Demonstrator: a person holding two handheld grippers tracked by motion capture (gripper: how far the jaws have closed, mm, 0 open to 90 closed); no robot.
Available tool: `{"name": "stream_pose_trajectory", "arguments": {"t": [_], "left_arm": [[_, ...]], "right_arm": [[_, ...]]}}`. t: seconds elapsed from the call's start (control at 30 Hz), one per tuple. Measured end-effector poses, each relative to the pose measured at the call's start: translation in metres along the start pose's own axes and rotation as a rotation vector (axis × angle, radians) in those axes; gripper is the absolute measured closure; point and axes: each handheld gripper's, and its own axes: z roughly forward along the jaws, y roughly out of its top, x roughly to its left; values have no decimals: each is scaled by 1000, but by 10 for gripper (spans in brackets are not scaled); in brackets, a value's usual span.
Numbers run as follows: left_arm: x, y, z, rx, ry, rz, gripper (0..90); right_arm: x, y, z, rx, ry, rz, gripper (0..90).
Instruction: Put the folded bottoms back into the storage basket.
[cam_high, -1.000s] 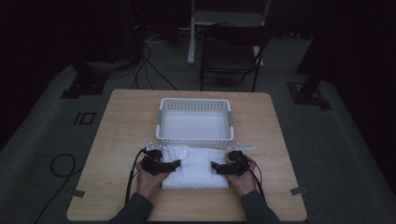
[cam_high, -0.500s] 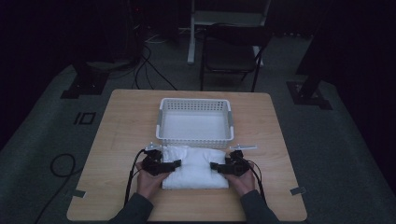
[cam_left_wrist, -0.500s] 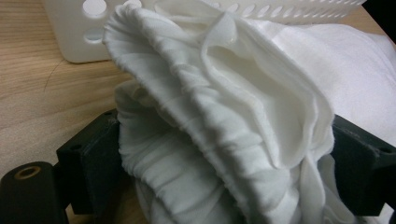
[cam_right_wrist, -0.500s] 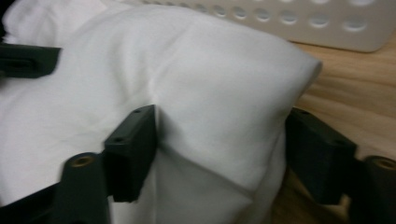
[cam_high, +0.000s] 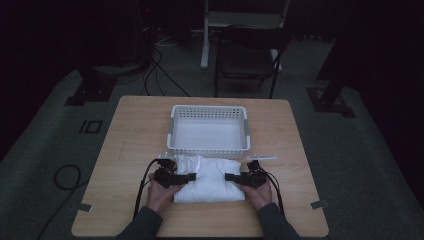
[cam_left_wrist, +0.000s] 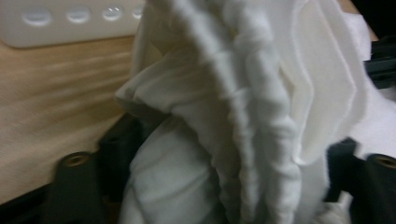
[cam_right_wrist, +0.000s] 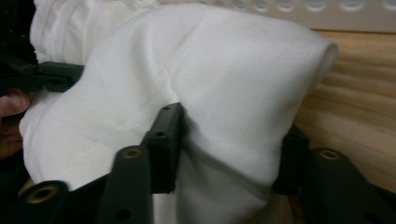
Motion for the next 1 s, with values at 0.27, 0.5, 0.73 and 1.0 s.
{"name": "stream_pose_trajectory", "arguments": {"t": [0.27, 0.5, 0.73, 1.0], "left_arm": [[-6, -3, -6, -33, 1, 22, 466], [-14, -5, -12, -66, 33, 40, 510], [-21, -9, -21, -105, 39, 41, 521], [-29, -11, -34, -140, 58, 54, 521]], "right_arm": [[12, -4, -3, -48, -48, -103, 666], [20, -7, -8, -71, -79, -146, 675], [29, -9, -17, -98, -61, -160, 682], [36, -11, -20, -116, -54, -182, 684]]}}
